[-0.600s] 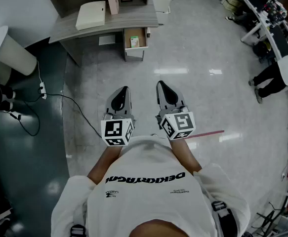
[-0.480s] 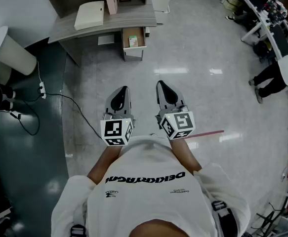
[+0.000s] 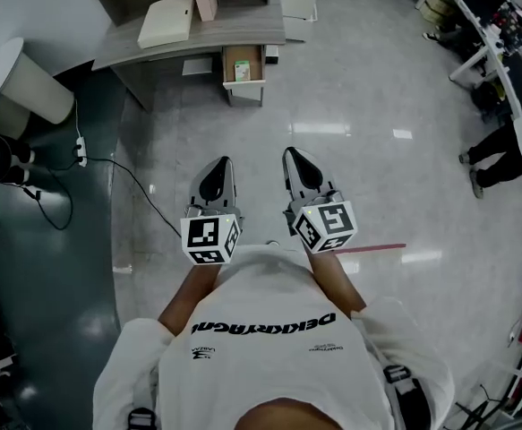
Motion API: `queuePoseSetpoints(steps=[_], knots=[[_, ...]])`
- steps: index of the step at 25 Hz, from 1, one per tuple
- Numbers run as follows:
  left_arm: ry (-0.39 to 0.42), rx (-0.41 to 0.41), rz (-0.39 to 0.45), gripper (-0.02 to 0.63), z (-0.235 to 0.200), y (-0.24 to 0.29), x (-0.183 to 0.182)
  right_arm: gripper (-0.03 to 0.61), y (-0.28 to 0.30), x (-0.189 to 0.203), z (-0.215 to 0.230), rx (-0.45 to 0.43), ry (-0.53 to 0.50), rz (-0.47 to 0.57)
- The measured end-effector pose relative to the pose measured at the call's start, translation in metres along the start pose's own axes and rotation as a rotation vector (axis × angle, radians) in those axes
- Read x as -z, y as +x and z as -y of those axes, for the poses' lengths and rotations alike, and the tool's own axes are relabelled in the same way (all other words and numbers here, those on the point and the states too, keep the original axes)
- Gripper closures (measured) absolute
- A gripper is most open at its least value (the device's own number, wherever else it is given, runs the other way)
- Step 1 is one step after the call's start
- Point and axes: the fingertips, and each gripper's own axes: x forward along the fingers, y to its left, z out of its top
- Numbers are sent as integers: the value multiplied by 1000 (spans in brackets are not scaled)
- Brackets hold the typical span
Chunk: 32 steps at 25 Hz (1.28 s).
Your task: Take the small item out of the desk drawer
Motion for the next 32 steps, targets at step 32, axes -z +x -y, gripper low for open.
queuePoseSetpoints(steps=[32], knots=[[-24, -15, -37, 598, -26, 133, 29, 548, 105, 25, 75, -31, -28, -57]])
